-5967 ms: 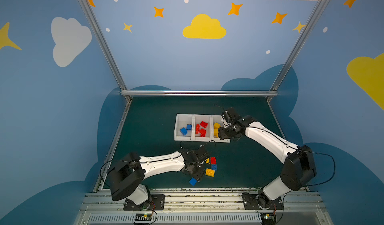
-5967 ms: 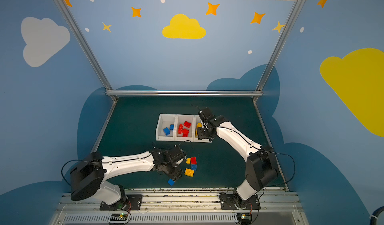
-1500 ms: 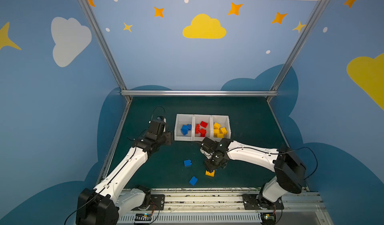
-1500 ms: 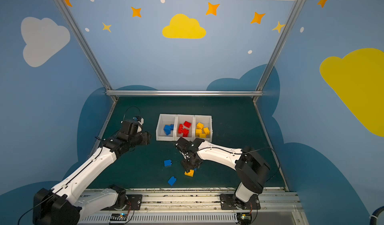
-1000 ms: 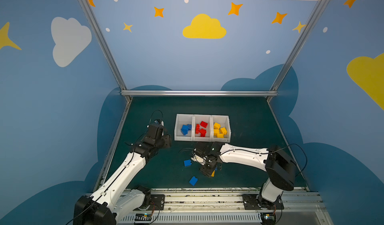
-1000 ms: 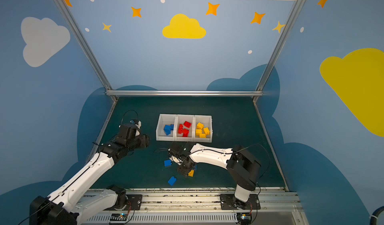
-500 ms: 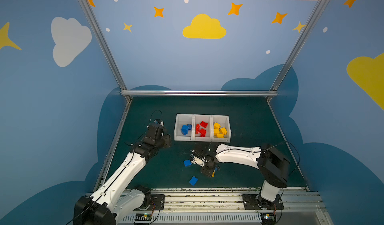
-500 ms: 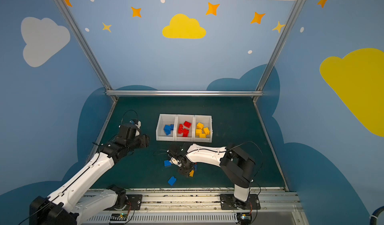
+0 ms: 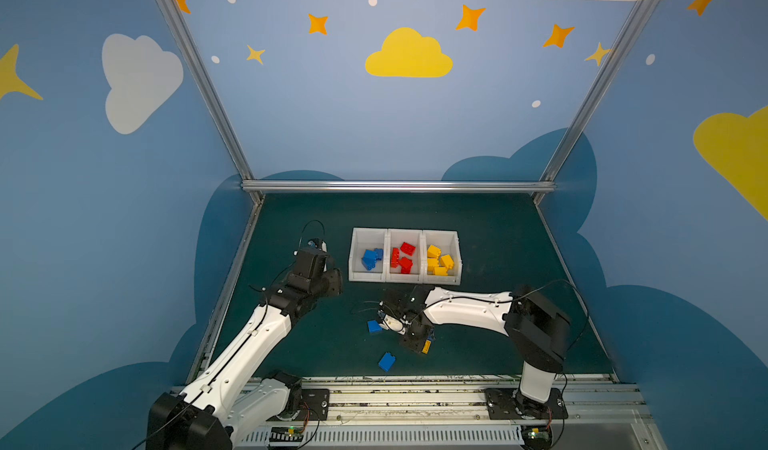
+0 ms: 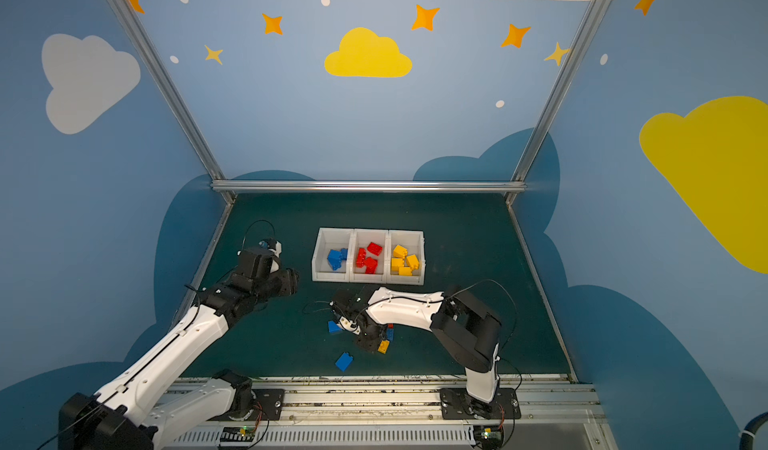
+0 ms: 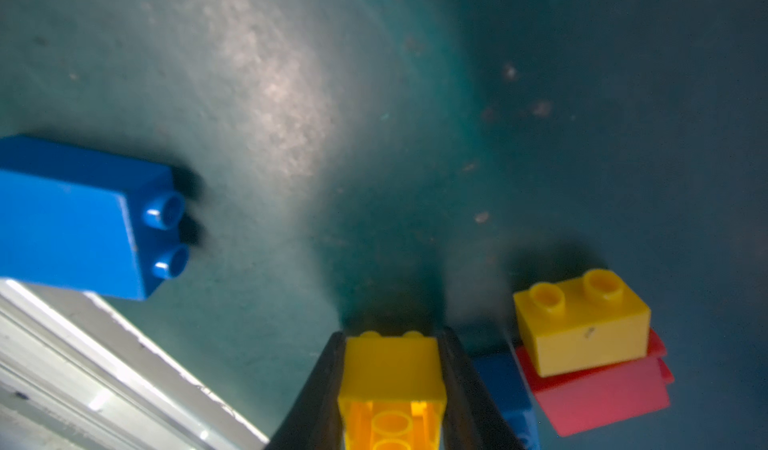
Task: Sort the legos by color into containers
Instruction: 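Carry the yellow brick with the right gripper and release it into the yellow compartment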
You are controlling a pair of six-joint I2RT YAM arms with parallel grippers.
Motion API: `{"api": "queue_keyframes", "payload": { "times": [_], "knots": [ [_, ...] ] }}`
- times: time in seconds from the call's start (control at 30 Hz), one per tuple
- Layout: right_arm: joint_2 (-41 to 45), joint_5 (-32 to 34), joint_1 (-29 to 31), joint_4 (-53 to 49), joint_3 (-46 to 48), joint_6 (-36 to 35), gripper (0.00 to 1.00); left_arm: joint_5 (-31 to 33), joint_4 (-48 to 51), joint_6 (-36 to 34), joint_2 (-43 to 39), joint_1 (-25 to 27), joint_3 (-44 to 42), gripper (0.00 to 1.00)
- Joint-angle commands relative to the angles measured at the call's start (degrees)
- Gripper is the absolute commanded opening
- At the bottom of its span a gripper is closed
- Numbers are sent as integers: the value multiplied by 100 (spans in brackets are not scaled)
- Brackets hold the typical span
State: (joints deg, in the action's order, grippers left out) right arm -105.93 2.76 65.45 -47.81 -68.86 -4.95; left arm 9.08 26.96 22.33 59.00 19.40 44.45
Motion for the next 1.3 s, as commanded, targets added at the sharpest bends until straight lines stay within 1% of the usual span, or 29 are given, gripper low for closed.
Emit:
{"api": "queue_keyframes", "payload": {
  "times": [0.0,0.2,0.33,0.53,0.7,0.77,0.97,1.1,1.13,1.17,1.2,1.23,1.27],
  "knots": [
    [34,71,11,-115,-135,13,28,67,31,8,-115,-20,-77,63],
    [231,14,-109,-223,-451,-17,24,93,45,0,-161,-20,-83,63],
    [400,96,-391,-327,-891,-213,23,85,60,1,-202,-19,-80,63],
    [427,511,-1431,-194,-1596,-539,23,47,58,18,-258,-32,-127,63],
    [58,811,-2343,67,-2073,-719,23,-85,36,85,-311,-29,-197,63],
    [-212,882,-2745,185,-2320,-724,23,-129,23,141,-343,-23,-249,63],
    [-912,959,-3499,410,-2920,-544,22,-277,0,221,-401,-23,-352,63],
    [-1266,1095,-3745,411,-3238,-408,24,-410,-27,243,-433,-14,-423,63],
    [-1327,1107,-3775,381,-3311,-387,25,-446,-25,252,-438,-23,-434,64],
    [-1358,1103,-3803,369,-3355,-385,28,-471,-27,252,-437,-18,-452,64],
    [-1367,1103,-3817,376,-3370,-384,34,-490,-32,247,-435,-22,-457,64],
    [-1365,1116,-3813,403,-3378,-384,42,-515,-33,248,-441,-21,-472,64],
    [-1361,1126,-3820,417,-3380,-385,48,-536,-45,252,-432,-17,-480,64]
  ]
}}
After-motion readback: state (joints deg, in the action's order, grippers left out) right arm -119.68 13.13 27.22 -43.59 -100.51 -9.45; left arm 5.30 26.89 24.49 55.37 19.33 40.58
